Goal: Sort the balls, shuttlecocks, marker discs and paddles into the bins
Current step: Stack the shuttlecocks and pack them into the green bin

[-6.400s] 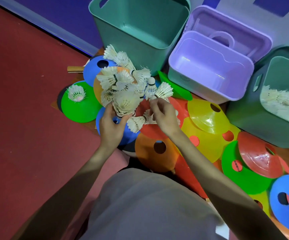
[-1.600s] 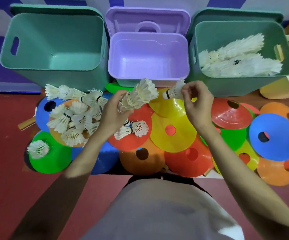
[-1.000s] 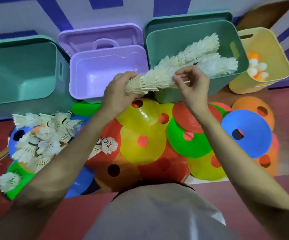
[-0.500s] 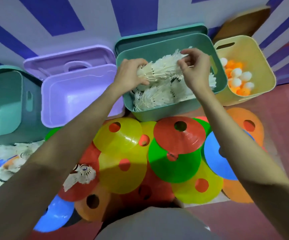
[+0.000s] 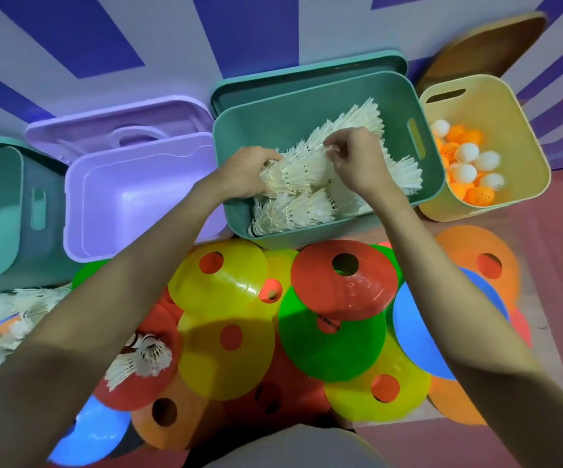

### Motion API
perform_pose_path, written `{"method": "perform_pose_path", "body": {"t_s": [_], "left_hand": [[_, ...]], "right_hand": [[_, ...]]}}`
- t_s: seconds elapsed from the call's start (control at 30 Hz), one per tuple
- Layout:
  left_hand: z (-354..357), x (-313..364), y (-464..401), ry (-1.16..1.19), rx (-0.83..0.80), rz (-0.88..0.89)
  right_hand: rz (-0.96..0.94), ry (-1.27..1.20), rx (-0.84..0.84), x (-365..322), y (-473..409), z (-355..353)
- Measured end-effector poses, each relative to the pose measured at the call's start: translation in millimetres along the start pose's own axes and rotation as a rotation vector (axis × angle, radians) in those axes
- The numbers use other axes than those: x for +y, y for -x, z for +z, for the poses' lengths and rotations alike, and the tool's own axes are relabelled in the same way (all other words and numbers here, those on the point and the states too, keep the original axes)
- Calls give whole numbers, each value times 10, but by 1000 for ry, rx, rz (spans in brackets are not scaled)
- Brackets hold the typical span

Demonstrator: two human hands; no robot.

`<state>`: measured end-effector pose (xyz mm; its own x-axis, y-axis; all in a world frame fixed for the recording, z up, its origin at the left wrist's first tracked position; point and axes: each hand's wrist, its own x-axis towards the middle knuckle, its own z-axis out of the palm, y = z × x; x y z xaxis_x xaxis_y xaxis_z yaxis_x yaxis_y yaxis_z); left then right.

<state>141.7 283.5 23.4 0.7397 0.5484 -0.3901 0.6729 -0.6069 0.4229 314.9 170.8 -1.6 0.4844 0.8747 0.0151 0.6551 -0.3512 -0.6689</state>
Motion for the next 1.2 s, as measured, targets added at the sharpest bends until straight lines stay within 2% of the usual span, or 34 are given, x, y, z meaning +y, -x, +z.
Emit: {"method": "perform_pose_path", "body": {"t_s": [0.1, 0.3, 0.53, 0.77, 0.87, 1.0, 1.1, 1.2], "left_hand": [[-17, 20, 6, 34, 61, -5], [69, 49, 3, 21, -5, 1], [35, -4, -15, -107, -62, 24], [-43, -7, 116, -116, -45, 50], [-58, -30, 238, -72, 54, 71], [-65, -100, 624, 40, 343, 166], [-36, -276, 1001, 158, 532, 235], [-3, -516, 1409, 248, 631, 266]], "right_hand": [[-3, 46, -32, 24, -6, -32], [-24, 112, -81, -4, 74, -4], [7, 140, -122, -89, 86, 49], [-1, 229, -130, -233, 145, 19], [-56, 297, -43, -382, 310, 31], [-169, 299, 109, -652, 648, 69], [-227, 229, 128, -854, 935, 159], [-279, 183, 143, -1074, 1253, 319]]}}
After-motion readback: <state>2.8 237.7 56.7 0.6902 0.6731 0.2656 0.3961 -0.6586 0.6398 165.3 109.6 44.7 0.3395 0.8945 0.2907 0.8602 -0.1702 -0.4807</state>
